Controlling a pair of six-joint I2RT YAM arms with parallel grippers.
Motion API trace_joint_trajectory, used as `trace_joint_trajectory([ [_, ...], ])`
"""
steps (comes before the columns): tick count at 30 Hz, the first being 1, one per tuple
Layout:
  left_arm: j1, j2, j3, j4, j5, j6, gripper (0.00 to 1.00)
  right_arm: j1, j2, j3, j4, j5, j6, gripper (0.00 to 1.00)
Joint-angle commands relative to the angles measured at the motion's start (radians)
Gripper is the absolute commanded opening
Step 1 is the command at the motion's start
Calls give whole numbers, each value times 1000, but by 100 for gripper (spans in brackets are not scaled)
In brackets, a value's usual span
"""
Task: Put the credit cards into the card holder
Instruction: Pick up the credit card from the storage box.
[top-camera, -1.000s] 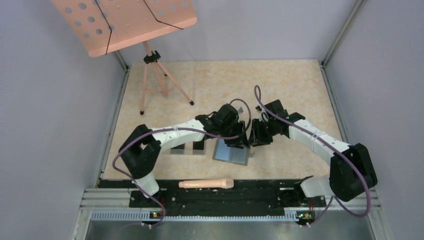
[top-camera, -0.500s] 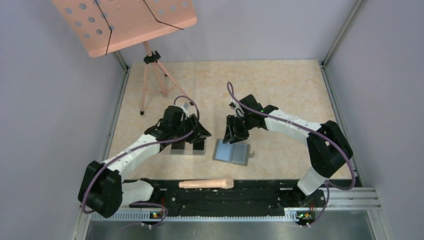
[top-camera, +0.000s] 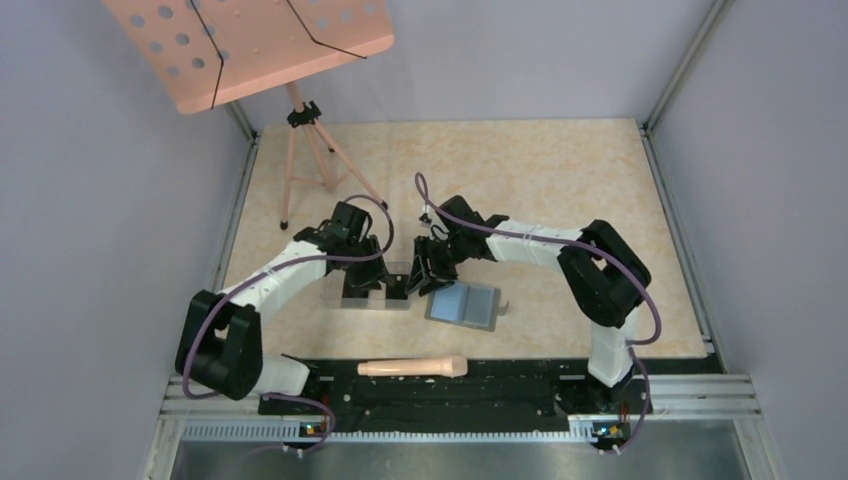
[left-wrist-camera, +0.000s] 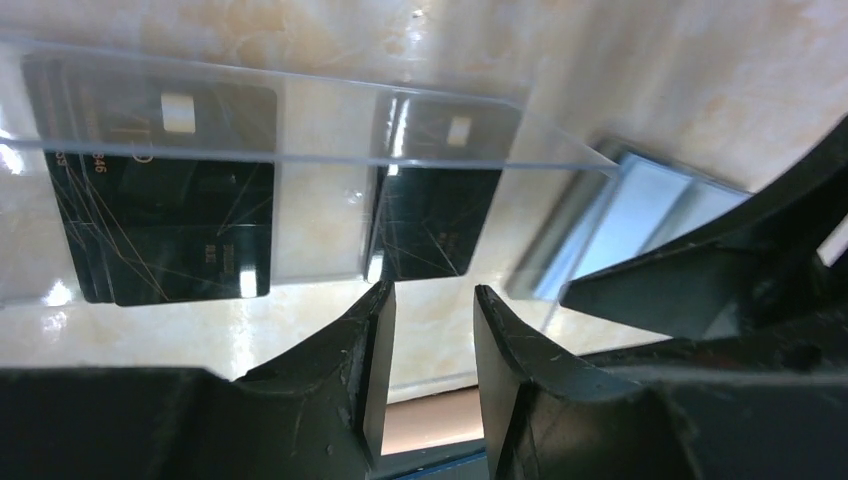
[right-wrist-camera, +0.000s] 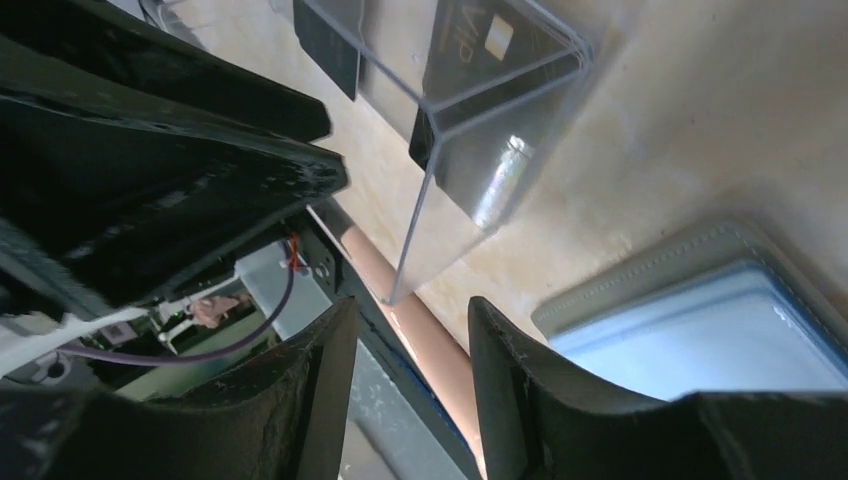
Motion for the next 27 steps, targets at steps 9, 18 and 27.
trace_joint_trajectory([
  [9, -11, 205, 85, -7, -37, 59, 35, 18, 93, 84, 80, -44, 57, 33],
  [18, -45, 281, 67, 32, -30, 53, 30, 16, 98, 83, 81, -50, 56, 19],
  [27, -63, 253, 87, 18, -39, 58, 0, 16, 96, 82, 81, -55, 54, 16],
])
